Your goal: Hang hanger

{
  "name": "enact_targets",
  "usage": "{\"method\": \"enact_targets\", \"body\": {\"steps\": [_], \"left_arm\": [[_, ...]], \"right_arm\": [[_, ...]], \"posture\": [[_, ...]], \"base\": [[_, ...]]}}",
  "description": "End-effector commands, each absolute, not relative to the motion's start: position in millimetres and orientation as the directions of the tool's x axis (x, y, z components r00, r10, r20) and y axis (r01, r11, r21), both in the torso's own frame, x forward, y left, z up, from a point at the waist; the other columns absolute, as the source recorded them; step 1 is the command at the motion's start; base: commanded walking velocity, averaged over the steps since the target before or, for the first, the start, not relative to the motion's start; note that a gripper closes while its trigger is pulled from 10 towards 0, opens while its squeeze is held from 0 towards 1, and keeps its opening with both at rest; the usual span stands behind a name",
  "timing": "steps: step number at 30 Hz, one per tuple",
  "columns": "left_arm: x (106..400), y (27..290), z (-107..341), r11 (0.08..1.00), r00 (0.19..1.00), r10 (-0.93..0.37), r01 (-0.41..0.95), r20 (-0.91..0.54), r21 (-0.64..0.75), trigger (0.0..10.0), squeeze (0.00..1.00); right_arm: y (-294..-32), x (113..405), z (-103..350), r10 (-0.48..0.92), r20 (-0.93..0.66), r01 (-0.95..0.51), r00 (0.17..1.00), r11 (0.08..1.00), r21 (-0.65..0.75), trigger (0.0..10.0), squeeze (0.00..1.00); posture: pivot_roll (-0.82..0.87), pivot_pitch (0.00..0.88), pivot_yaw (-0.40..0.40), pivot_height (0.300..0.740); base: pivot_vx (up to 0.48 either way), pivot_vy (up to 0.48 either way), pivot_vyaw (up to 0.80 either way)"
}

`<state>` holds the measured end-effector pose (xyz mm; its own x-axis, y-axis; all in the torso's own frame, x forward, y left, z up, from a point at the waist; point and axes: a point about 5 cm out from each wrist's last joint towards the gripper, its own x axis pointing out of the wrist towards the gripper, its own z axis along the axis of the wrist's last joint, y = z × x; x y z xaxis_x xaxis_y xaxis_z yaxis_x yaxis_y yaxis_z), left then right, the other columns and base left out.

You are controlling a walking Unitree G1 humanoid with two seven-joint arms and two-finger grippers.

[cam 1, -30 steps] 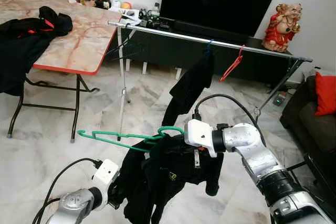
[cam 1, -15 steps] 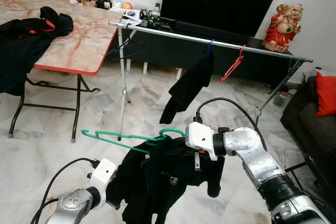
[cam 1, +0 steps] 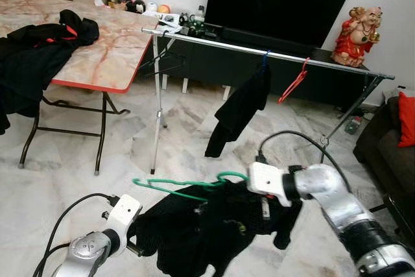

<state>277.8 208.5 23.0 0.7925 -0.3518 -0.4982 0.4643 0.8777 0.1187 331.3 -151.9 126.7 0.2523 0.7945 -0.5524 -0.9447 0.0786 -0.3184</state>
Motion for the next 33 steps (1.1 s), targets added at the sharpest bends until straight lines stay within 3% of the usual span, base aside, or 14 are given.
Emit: {"method": "enact_targets", "body": {"steps": [1, 7, 10, 15, 17, 23, 25, 29, 33], "left_arm": [[278.7, 206.8, 21.0, 0.881, 0.794, -0.346, 0.458, -0.500, 0.117, 0.0, 0.00], [278.0, 207.4, 18.4, 0.888, 0.792, -0.332, 0.446, -0.512, 0.114, 0.0, 0.00], [277.8, 208.5, 18.2, 0.890, 0.794, -0.327, 0.441, -0.513, 0.114, 0.0, 0.00], [278.0, 210.1, 18.0, 0.892, 0.794, -0.321, 0.437, -0.517, 0.117, 0.0, 0.00], [278.2, 210.3, 18.0, 0.892, 0.794, -0.320, 0.436, -0.517, 0.118, 0.0, 0.00], [278.6, 210.8, 18.3, 0.893, 0.796, -0.315, 0.433, -0.516, 0.124, 0.0, 0.00], [279.6, 211.2, 20.1, 0.890, 0.797, -0.317, 0.437, -0.514, 0.129, 0.0, 0.00], [280.6, 211.9, 26.7, 0.865, 0.784, -0.347, 0.480, -0.514, 0.148, 0.0, 0.00], [280.6, 213.5, 32.7, 0.836, 0.765, -0.375, 0.524, -0.524, 0.165, 0.0, 0.00]], "right_arm": [[-172.0, 333.9, 135.9, 0.792, -0.533, -0.936, 0.297, 0.131, -0.328, 0.0, 0.00], [-189.6, 332.2, 138.4, 0.831, -0.488, -0.959, 0.266, 0.180, -0.217, 0.0, 0.00], [-202.5, 326.1, 126.9, 0.788, -0.576, -0.975, 0.216, 0.140, -0.173, 0.0, 0.00], [-215.4, 310.4, 113.1, 0.740, -0.670, -0.999, 0.051, 0.028, -0.045, 0.0, 0.00], [-220.6, 308.0, 108.6, 0.698, -0.715, -0.999, 0.035, 0.016, -0.033, 0.0, 0.00], [-239.1, 307.7, 98.2, 0.563, -0.822, -0.996, 0.089, 0.060, -0.067, 0.0, 0.00], [-244.1, 311.8, 93.9, 0.455, -0.873, -0.984, 0.174, 0.056, -0.167, 0.0, 0.00], [-237.4, 321.1, 93.8, 0.454, -0.846, -0.960, 0.280, 0.119, -0.254, 0.0, 0.00], [-232.6, 322.1, 90.9, 0.445, -0.848, -0.957, 0.288, 0.097, -0.274, 0.0, 0.00]], "posture": [[0.15, 0.000, -0.161, 0.740], [0.15, 0.000, -0.162, 0.740], [0.15, 0.000, -0.166, 0.740], [0.16, 0.000, -0.166, 0.740], [0.15, 0.000, -0.167, 0.740], [0.16, 0.000, -0.168, 0.740], [0.15, 0.000, -0.167, 0.740], [0.16, 0.000, -0.166, 0.740], [0.16, 0.000, -0.165, 0.740]], "base": [[0.000, 0.000, 0.00], [0.000, 0.000, 0.00], [0.000, 0.000, 0.00], [0.000, 0.000, 0.00], [0.000, 0.000, 0.00], [0.000, 0.000, 0.00], [0.000, 0.000, 0.00], [0.000, 0.000, 0.00], [0.000, 0.000, 0.00]]}}
